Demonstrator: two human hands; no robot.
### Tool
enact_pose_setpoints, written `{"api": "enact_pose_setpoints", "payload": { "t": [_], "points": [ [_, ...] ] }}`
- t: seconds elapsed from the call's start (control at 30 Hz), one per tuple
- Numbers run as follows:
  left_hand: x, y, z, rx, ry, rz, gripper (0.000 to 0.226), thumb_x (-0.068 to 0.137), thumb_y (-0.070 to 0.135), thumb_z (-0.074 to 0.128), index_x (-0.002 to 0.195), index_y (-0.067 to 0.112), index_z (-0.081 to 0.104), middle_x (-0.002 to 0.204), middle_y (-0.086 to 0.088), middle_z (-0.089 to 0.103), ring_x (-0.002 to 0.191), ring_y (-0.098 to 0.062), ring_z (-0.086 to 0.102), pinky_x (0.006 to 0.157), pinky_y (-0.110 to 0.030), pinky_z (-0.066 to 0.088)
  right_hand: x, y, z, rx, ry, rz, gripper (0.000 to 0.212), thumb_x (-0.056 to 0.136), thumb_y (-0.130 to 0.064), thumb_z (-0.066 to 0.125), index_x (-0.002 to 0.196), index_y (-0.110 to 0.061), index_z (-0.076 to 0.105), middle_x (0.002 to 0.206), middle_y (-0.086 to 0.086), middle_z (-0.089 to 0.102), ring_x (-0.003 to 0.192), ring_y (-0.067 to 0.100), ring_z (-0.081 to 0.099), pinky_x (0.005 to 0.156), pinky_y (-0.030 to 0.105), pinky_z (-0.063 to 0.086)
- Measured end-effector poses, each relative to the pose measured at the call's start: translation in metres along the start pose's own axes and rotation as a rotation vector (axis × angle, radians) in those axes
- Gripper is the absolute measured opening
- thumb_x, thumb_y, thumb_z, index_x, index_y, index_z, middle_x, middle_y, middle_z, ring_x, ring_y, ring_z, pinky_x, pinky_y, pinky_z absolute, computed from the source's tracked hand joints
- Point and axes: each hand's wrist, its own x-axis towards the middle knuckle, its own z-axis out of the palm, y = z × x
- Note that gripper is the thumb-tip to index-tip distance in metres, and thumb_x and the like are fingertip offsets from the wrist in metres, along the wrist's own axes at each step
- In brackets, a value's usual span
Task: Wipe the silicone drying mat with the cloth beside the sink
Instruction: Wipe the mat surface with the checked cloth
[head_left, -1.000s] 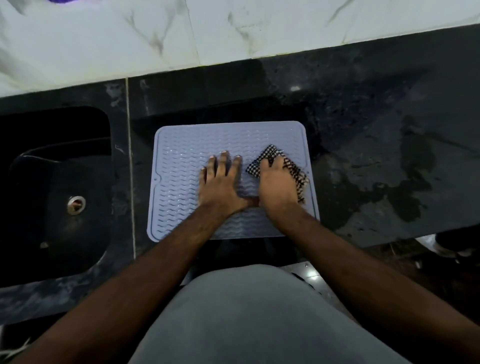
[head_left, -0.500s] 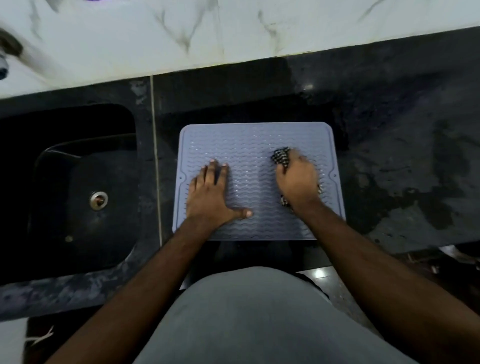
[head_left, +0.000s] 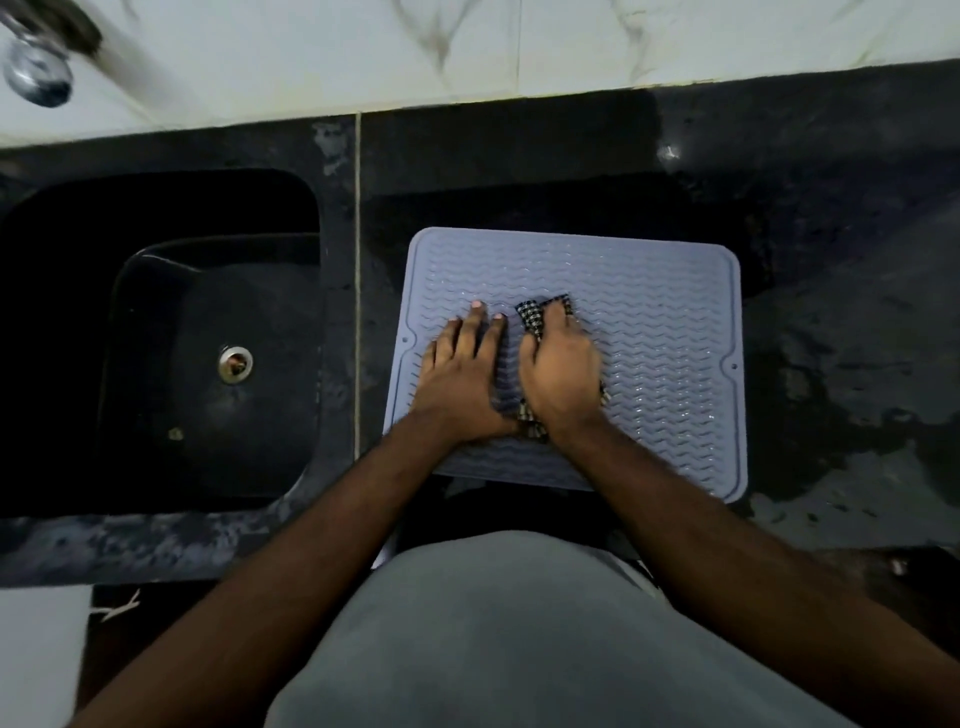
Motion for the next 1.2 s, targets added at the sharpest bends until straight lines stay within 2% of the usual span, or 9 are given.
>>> {"api": "enact_pose_setpoints", "payload": {
  "t": [0.07,0.17,0.33,0.6,0.67,0.73,0.8,0.93,1.2],
  "points": [
    [-0.007,-0.017,-0.014,0.048,-0.012,0.045,0.137,0.061,0.08,0.075,0.162,0.028,-0.002,0.168,0.001,-0.013,0.154,-0.027,-0.002,0.122,-0.051,0.011,0.0,0.0,0.0,-0.024,0.003,-0.024,0.033,0.099,-0.027,0.047,0.124,-0.005,0.048,0.103,0.017,0.063,0.091,0.033,0.063,0.07,0.036,0.044],
    [-0.021,-0.052,-0.019,0.166,0.068,0.009,0.142,0.058,0.087,0.068,0.162,0.022,-0.004,0.168,-0.004,-0.017,0.155,-0.027,-0.006,0.125,-0.048,0.008,0.0,0.001,0.001,-0.048,-0.002,-0.034,0.036,0.1,-0.029,0.047,0.128,-0.005,0.046,0.105,0.015,0.062,0.09,0.029,0.062,0.068,0.029,0.037],
    [-0.025,-0.069,-0.013,0.101,0.064,-0.048,0.148,0.046,0.103,0.047,0.161,0.026,-0.007,0.169,0.002,-0.01,0.155,-0.016,-0.01,0.126,-0.049,-0.002,0.0,-0.018,0.005,-0.104,-0.054,-0.058,0.047,0.096,-0.033,0.057,0.133,-0.009,0.04,0.118,0.015,0.061,0.099,0.03,0.065,0.073,0.033,0.049],
    [-0.022,-0.072,-0.012,0.05,0.172,-0.024,0.142,0.049,0.092,0.06,0.16,0.014,0.017,0.169,-0.002,0.011,0.156,-0.017,0.005,0.126,-0.049,0.004,0.001,-0.078,0.037,-0.034,-0.107,-0.118,0.038,0.096,-0.025,0.053,0.128,-0.009,0.042,0.117,0.016,0.06,0.097,0.037,0.065,0.076,0.041,0.051],
    [-0.022,-0.073,-0.012,0.054,0.164,-0.03,0.13,0.063,0.078,0.066,0.16,0.01,0.013,0.169,-0.005,0.009,0.156,-0.018,0.002,0.126,-0.046,0.003,-0.002,-0.091,0.043,0.003,-0.108,-0.132,0.031,0.097,-0.023,0.049,0.124,-0.009,0.043,0.116,0.016,0.06,0.093,0.038,0.066,0.072,0.041,0.051],
    [-0.024,-0.072,-0.012,0.026,0.155,-0.038,0.125,0.068,0.075,0.058,0.16,0.007,0.008,0.169,-0.008,0.007,0.156,-0.019,0.0,0.127,-0.045,0.002,-0.003,-0.096,0.047,0.016,-0.1,-0.158,0.027,0.098,-0.021,0.047,0.122,-0.009,0.044,0.115,0.016,0.06,0.089,0.039,0.066,0.069,0.041,0.051],
    [-0.026,-0.072,-0.014,-0.023,0.121,-0.026,0.131,0.061,0.081,0.051,0.16,0.006,0.006,0.169,-0.009,0.005,0.156,-0.019,-0.002,0.126,-0.047,0.007,-0.002,-0.094,0.049,0.04,-0.099,-0.173,0.024,0.097,-0.02,0.047,0.119,-0.008,0.044,0.113,0.015,0.06,0.089,0.039,0.066,0.069,0.043,0.051],
    [-0.038,-0.091,-0.02,0.038,0.067,0.012,0.144,0.056,0.084,0.071,0.162,0.017,0.001,0.169,0.001,-0.008,0.155,-0.014,-0.008,0.125,-0.044,-0.002,0.0,-0.087,0.049,0.067,-0.094,-0.222,0.031,0.096,-0.019,0.052,0.123,-0.005,0.043,0.114,0.016,0.06,0.096,0.036,0.064,0.075,0.044,0.052],
    [-0.058,-0.127,-0.018,0.158,0.065,-0.063,0.137,0.056,0.101,0.046,0.16,0.032,-0.008,0.166,0.003,-0.023,0.151,-0.021,-0.028,0.123,-0.052,-0.012,-0.002,-0.097,0.052,-0.024,-0.07,-0.233,0.037,0.092,-0.021,0.065,0.126,-0.017,0.05,0.116,0.011,0.061,0.095,0.028,0.066,0.076,0.035,0.055]
  ]
}}
